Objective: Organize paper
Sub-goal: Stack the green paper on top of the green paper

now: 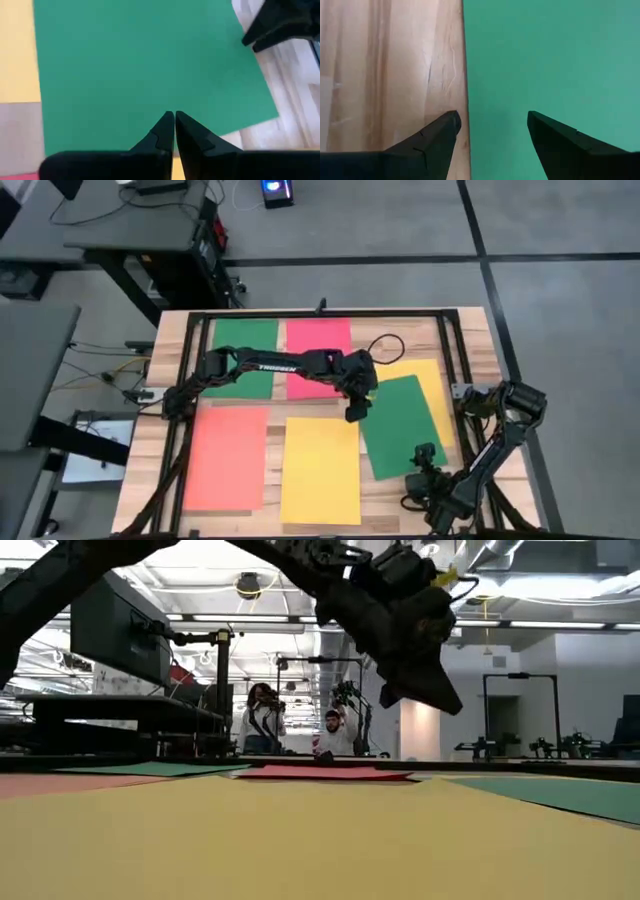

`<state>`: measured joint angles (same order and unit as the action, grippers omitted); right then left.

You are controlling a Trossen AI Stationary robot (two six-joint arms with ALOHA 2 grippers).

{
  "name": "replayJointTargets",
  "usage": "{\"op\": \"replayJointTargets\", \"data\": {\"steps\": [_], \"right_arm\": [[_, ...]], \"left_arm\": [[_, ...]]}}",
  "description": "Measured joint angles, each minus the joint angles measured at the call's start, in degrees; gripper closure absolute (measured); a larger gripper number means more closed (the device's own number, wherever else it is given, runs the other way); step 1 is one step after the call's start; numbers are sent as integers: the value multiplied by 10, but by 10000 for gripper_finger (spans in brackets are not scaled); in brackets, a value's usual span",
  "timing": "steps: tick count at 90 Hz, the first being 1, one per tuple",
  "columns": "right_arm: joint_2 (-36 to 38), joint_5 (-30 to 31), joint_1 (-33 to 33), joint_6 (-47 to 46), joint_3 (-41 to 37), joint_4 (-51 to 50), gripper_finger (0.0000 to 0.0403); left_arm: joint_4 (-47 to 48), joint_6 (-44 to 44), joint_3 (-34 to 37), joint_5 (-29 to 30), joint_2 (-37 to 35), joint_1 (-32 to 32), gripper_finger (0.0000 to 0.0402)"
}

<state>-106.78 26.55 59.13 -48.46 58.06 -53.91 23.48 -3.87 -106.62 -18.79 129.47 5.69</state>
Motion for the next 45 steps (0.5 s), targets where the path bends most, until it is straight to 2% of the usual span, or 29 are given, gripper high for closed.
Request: {"op": "replayJointTargets", "data": {"steps": [18,45], "right_arm": [[-1,9,-3,10,-1,-4,168],[-2,23,-4,9,2,-25,168]], "left_arm": [[-52,-15,40,4,0,-2,402],[-55,-24,74,23,0,-4,402]]}}
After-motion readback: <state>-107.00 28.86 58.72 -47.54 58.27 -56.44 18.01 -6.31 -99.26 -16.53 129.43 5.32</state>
